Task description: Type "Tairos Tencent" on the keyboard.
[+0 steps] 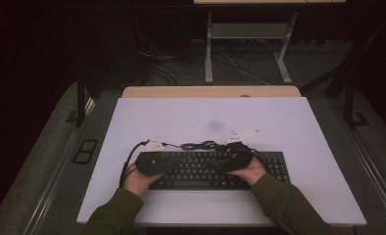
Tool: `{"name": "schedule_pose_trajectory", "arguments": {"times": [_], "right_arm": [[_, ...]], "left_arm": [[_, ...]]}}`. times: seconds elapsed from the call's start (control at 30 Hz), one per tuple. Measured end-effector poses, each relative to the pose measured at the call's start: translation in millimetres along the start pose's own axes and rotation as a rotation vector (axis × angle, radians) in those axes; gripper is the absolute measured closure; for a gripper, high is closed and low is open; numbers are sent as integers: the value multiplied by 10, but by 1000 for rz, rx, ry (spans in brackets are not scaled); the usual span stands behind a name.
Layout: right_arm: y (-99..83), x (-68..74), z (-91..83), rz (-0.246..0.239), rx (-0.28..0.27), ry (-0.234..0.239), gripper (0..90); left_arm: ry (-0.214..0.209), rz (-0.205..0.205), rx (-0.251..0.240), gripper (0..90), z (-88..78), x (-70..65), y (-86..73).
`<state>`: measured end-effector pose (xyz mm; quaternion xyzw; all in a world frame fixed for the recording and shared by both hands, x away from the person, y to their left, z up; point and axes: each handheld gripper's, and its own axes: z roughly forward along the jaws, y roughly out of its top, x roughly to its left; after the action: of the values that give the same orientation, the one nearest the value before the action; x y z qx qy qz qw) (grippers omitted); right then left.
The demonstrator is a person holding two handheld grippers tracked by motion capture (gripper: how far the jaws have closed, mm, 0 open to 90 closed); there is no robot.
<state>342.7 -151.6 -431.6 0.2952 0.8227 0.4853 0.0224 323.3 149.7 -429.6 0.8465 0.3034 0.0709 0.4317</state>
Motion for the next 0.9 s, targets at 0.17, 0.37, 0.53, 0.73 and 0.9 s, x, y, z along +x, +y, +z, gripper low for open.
{"name": "schedule_pose_trajectory", "arguments": {"times": [0.17,0.37,0.53,0.73,0.9], "right_arm": [[2,21,-1,-7,5,18,237],[-8,67,15,-15,13,37,339],[-4,124,30,-28,22,44,451],[3,192,39,-44,28,51,626],[-18,268,97,-68,58,67,738]], "left_arm": [[2,-23,-18,764,-24,-7,-1],[12,-35,-30,641,-43,-24,-5],[16,-47,-43,538,-45,-39,0],[18,-50,-50,437,-47,-51,-10],[26,-48,-53,387,-47,-60,-15]]}}
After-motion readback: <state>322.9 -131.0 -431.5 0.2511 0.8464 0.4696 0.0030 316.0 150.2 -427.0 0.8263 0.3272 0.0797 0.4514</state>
